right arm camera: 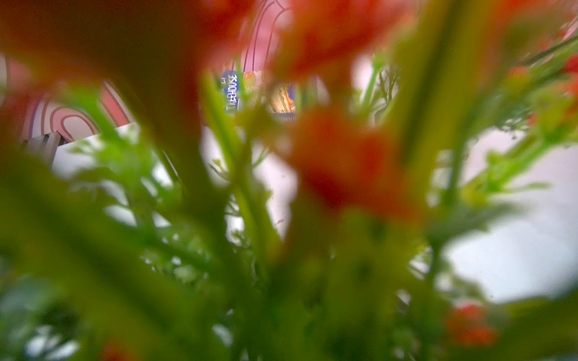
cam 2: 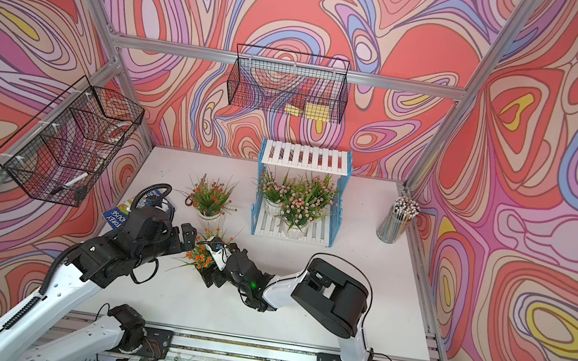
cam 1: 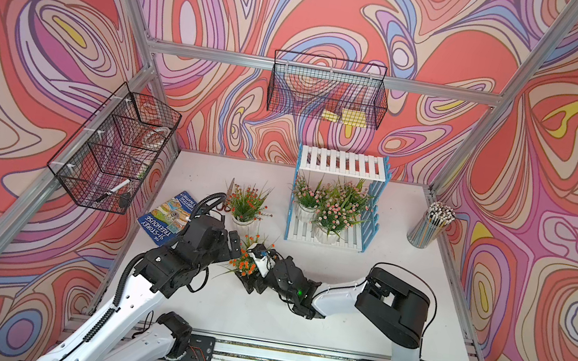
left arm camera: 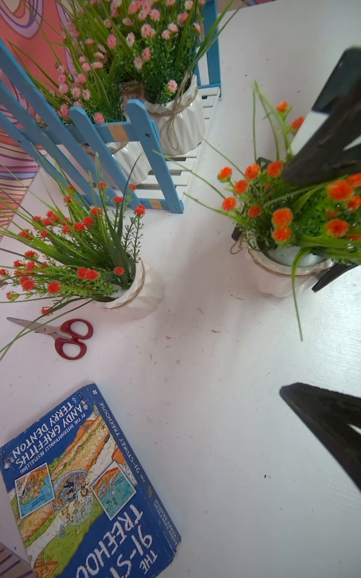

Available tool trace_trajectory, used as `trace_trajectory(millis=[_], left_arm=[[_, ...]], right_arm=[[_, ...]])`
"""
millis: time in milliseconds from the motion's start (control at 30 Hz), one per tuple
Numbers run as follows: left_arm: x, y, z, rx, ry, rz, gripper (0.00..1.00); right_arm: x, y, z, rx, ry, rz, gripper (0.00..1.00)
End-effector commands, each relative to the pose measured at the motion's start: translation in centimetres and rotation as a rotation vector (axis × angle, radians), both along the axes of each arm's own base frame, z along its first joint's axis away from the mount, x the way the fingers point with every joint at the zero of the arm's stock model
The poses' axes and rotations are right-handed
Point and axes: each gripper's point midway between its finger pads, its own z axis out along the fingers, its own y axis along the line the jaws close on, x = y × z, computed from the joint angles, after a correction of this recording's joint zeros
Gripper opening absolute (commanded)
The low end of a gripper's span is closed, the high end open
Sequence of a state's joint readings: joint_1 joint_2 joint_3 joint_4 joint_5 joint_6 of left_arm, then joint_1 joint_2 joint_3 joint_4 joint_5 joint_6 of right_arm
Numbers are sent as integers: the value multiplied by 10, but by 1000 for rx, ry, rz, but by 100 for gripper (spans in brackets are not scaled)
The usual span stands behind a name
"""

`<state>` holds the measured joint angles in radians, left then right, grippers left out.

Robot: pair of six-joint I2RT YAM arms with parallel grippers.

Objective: Place the baby's breath potted plants on the rack by color
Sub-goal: Pick up the baby's breath potted plant from the center of the board.

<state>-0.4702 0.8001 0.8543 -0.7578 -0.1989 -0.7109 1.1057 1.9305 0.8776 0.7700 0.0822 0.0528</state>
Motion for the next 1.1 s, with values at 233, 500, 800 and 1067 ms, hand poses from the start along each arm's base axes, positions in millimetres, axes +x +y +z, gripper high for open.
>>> trace_trajectory(millis=[233, 500, 800, 1067], left_arm=[[4, 4, 2, -9, -27, 41, 100], [8, 7, 8, -10, -52, 65, 100], [11, 13, 21, -19, -93, 107, 100], [11, 18, 25, -27, -118, 143, 100]], right_arm=[[3, -19, 104, 143, -140, -61, 78], [6, -33, 142, 130, -168, -111, 78], [12, -49, 161, 121, -177, -163, 78], [26, -69, 184, 146, -172, -214, 78]])
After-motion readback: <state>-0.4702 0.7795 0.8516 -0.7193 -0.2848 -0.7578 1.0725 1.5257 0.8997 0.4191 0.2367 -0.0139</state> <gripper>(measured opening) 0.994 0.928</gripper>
